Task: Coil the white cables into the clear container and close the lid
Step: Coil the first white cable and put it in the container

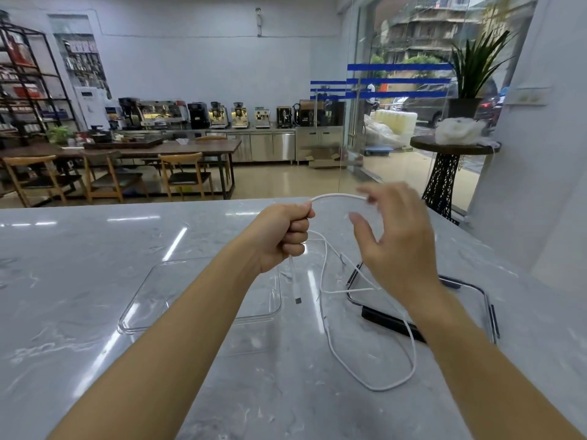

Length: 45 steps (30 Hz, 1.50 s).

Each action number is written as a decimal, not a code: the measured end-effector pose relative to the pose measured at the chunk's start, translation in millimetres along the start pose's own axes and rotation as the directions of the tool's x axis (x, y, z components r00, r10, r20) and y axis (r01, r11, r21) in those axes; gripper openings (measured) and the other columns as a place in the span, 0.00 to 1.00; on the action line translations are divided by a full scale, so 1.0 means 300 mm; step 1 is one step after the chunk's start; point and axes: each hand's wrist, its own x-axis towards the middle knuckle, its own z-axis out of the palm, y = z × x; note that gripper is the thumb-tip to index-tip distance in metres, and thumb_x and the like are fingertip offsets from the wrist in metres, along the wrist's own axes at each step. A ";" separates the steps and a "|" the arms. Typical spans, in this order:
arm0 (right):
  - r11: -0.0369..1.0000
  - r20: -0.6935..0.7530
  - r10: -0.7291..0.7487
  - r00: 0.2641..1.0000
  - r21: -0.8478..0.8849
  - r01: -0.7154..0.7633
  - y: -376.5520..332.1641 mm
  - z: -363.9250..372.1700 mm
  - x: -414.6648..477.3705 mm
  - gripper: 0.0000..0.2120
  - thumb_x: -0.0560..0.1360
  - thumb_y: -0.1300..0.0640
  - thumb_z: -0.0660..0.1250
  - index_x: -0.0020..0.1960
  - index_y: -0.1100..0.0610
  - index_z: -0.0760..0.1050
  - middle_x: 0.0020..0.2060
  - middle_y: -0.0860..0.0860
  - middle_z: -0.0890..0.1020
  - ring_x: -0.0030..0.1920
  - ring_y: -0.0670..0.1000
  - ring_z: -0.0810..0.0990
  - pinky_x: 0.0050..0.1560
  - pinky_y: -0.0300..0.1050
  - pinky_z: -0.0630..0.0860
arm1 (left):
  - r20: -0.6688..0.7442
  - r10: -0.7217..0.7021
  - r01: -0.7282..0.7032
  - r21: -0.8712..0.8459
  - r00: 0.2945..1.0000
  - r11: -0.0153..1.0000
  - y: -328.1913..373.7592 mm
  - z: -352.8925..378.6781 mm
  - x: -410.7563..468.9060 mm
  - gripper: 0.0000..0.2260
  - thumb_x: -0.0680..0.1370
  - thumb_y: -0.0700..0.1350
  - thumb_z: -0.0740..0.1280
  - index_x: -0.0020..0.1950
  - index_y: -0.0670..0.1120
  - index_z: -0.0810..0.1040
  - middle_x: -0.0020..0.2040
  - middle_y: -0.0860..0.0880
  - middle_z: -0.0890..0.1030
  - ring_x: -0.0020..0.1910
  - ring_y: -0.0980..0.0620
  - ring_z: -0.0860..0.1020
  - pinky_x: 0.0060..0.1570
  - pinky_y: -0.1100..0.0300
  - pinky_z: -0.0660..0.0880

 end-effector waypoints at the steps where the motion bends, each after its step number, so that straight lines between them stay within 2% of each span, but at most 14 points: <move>1: 0.999 0.063 0.030 0.998 -0.017 -0.029 0.013 -0.003 0.020 0.21 0.71 0.55 0.66 0.62 0.55 0.68 0.53 0.56 0.75 0.54 0.51 0.68 0.50 0.44 0.61 | 0.015 0.006 -0.006 0.008 1.000 1.000 0.000 -0.008 -0.009 0.11 0.80 0.45 0.58 0.37 0.46 0.69 0.23 0.54 0.62 0.21 0.57 0.56 0.21 0.66 0.51; 4: 0.958 0.372 0.279 0.885 -0.043 -0.284 0.054 0.008 0.041 0.26 0.73 0.51 0.67 0.68 0.51 0.62 0.61 0.53 0.71 0.60 0.49 0.68 0.58 0.51 0.57 | 0.074 0.046 -0.043 -0.034 0.996 0.999 0.003 -0.032 -0.047 0.12 0.80 0.44 0.57 0.37 0.46 0.69 0.23 0.54 0.62 0.21 0.58 0.56 0.24 0.64 0.50; 7: 0.814 0.436 0.363 0.823 0.281 -0.508 0.078 0.039 0.033 0.03 0.76 0.56 0.64 0.45 0.55 0.74 0.37 0.50 0.79 0.30 0.38 0.73 0.43 0.45 0.68 | 0.090 0.160 -0.142 -0.180 0.983 0.973 0.028 -0.082 -0.094 0.12 0.80 0.41 0.54 0.38 0.45 0.69 0.23 0.54 0.63 0.20 0.59 0.58 0.22 0.66 0.51; 11: 0.646 0.329 0.399 0.856 0.561 -0.517 0.064 0.068 0.030 0.08 0.71 0.60 0.70 0.37 0.51 0.73 0.31 0.50 0.76 0.29 0.41 0.74 0.33 0.33 0.73 | -0.114 0.278 -0.300 -0.390 0.954 0.871 0.064 -0.204 -0.143 0.13 0.81 0.45 0.53 0.38 0.45 0.69 0.23 0.54 0.64 0.18 0.59 0.58 0.19 0.68 0.54; 16: 0.781 0.095 0.312 0.945 0.541 -0.312 -0.024 0.136 0.097 0.06 0.72 0.61 0.69 0.42 0.55 0.73 0.33 0.43 0.74 0.32 0.43 0.72 0.37 0.37 0.71 | -0.270 0.278 -0.353 -0.288 0.922 0.890 0.037 -0.300 -0.222 0.12 0.80 0.53 0.55 0.42 0.50 0.72 0.26 0.54 0.63 0.22 0.58 0.57 0.21 0.67 0.54; 20: 0.772 -0.166 0.466 0.869 0.557 -0.308 -0.066 0.189 0.174 0.06 0.72 0.56 0.69 0.44 0.58 0.76 0.34 0.41 0.74 0.34 0.42 0.71 0.38 0.35 0.70 | -0.164 0.255 -0.276 -0.118 0.953 0.954 0.013 -0.342 -0.291 0.09 0.78 0.52 0.59 0.43 0.50 0.74 0.28 0.53 0.60 0.22 0.58 0.57 0.20 0.67 0.55; 25: 0.795 -0.159 0.571 0.805 0.351 -0.495 -0.069 0.275 0.219 0.11 0.73 0.51 0.67 0.43 0.60 0.77 0.41 0.57 0.81 0.39 0.52 0.73 0.37 0.43 0.65 | 0.144 0.139 -0.135 -0.038 0.980 0.990 -0.029 -0.394 -0.390 0.12 0.78 0.48 0.57 0.42 0.44 0.76 0.26 0.53 0.66 0.25 0.57 0.61 0.25 0.65 0.58; 27: 0.855 -0.028 0.510 0.860 0.130 -0.502 -0.067 0.303 0.198 0.10 0.74 0.52 0.66 0.42 0.60 0.77 0.41 0.58 0.81 0.38 0.55 0.72 0.36 0.43 0.62 | 0.163 0.160 -0.154 -0.045 0.974 0.987 -0.030 -0.421 -0.417 0.12 0.78 0.46 0.56 0.40 0.45 0.76 0.26 0.53 0.66 0.25 0.57 0.61 0.26 0.65 0.59; 29: 0.928 0.293 0.372 0.881 -0.121 -0.351 -0.082 0.340 0.146 0.08 0.76 0.54 0.64 0.43 0.59 0.76 0.42 0.58 0.80 0.39 0.57 0.74 0.35 0.43 0.61 | 0.053 0.239 -0.228 -0.158 0.970 0.961 -0.017 -0.446 -0.423 0.11 0.79 0.45 0.56 0.40 0.46 0.75 0.26 0.54 0.65 0.23 0.58 0.61 0.23 0.67 0.58; 32: 0.982 0.730 0.072 0.679 -0.170 0.078 -0.146 0.389 0.057 0.05 0.75 0.60 0.61 0.48 0.55 0.75 0.49 0.53 0.80 0.47 0.57 0.78 0.39 0.42 0.62 | -0.172 0.299 -0.340 -0.313 0.939 0.887 0.011 -0.495 -0.402 0.12 0.81 0.45 0.53 0.42 0.46 0.73 0.25 0.54 0.64 0.21 0.60 0.59 0.20 0.68 0.56; 34: 0.965 0.852 -0.089 0.516 -0.054 0.257 -0.208 0.398 0.022 0.09 0.75 0.63 0.59 0.50 0.54 0.74 0.52 0.48 0.79 0.51 0.54 0.78 0.40 0.42 0.65 | -0.246 0.290 -0.359 -0.315 0.925 0.879 0.020 -0.522 -0.385 0.13 0.82 0.45 0.51 0.43 0.45 0.71 0.25 0.54 0.63 0.20 0.60 0.59 0.18 0.69 0.56; 39: 0.915 0.847 -0.363 0.388 0.246 0.320 -0.345 0.343 0.033 0.10 0.75 0.60 0.61 0.52 0.51 0.77 0.50 0.43 0.82 0.52 0.46 0.78 0.50 0.44 0.74 | -0.285 0.229 -0.284 -0.168 0.931 0.944 -0.010 -0.525 -0.342 0.13 0.82 0.42 0.52 0.42 0.43 0.71 0.28 0.51 0.71 0.20 0.58 0.66 0.20 0.67 0.66; 42: 0.842 0.642 -0.538 0.546 0.437 0.316 -0.395 0.304 0.061 0.09 0.74 0.53 0.61 0.47 0.52 0.80 0.41 0.45 0.83 0.42 0.49 0.80 0.35 0.38 0.69 | -0.236 0.192 -0.214 -0.070 0.953 0.974 -0.030 -0.515 -0.331 0.14 0.82 0.41 0.52 0.42 0.40 0.73 0.30 0.47 0.80 0.25 0.54 0.78 0.29 0.63 0.78; 45: 0.798 0.455 -0.593 0.665 0.446 0.406 -0.391 0.320 0.084 0.13 0.73 0.51 0.58 0.42 0.54 0.80 0.31 0.47 0.80 0.31 0.50 0.78 0.25 0.35 0.64 | -0.125 0.171 -0.165 0.053 0.977 0.985 -0.035 -0.508 -0.338 0.14 0.82 0.39 0.52 0.44 0.39 0.74 0.32 0.46 0.83 0.31 0.51 0.82 0.42 0.59 0.81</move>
